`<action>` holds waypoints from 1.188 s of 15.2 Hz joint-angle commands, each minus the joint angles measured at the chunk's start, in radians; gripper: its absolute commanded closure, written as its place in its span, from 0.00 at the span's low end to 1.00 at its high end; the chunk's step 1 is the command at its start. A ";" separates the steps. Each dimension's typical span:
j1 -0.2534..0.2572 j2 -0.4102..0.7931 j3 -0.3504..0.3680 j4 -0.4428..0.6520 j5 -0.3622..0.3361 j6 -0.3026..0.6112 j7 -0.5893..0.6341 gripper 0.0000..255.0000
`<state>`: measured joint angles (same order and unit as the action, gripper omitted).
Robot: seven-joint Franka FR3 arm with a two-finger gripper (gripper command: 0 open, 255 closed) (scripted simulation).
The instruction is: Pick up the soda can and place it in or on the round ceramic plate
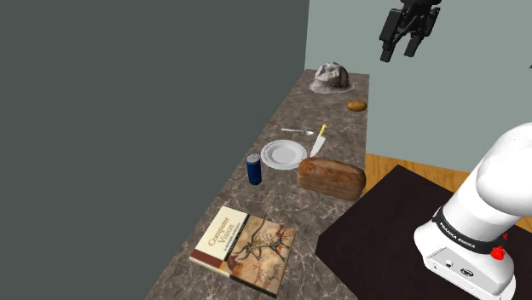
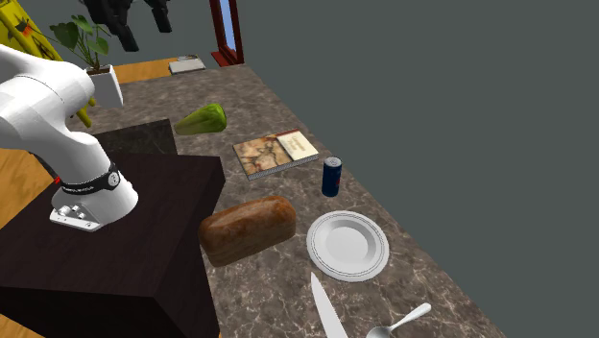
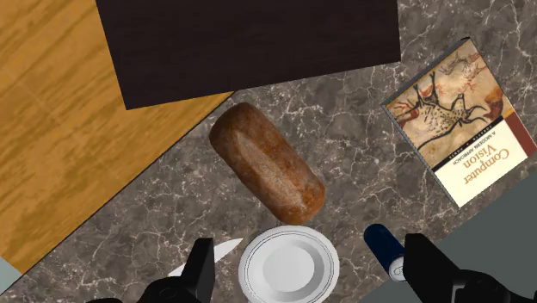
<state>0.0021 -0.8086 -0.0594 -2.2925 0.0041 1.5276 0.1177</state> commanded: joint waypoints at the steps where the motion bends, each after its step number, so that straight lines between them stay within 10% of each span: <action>1: 0.000 0.000 0.000 0.000 0.000 0.000 0.000 0.00; 18: 0.045 0.381 0.189 -0.153 0.049 0.561 0.203 0.00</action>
<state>0.0449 -0.4556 0.1169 -2.4453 0.0536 2.0569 0.3047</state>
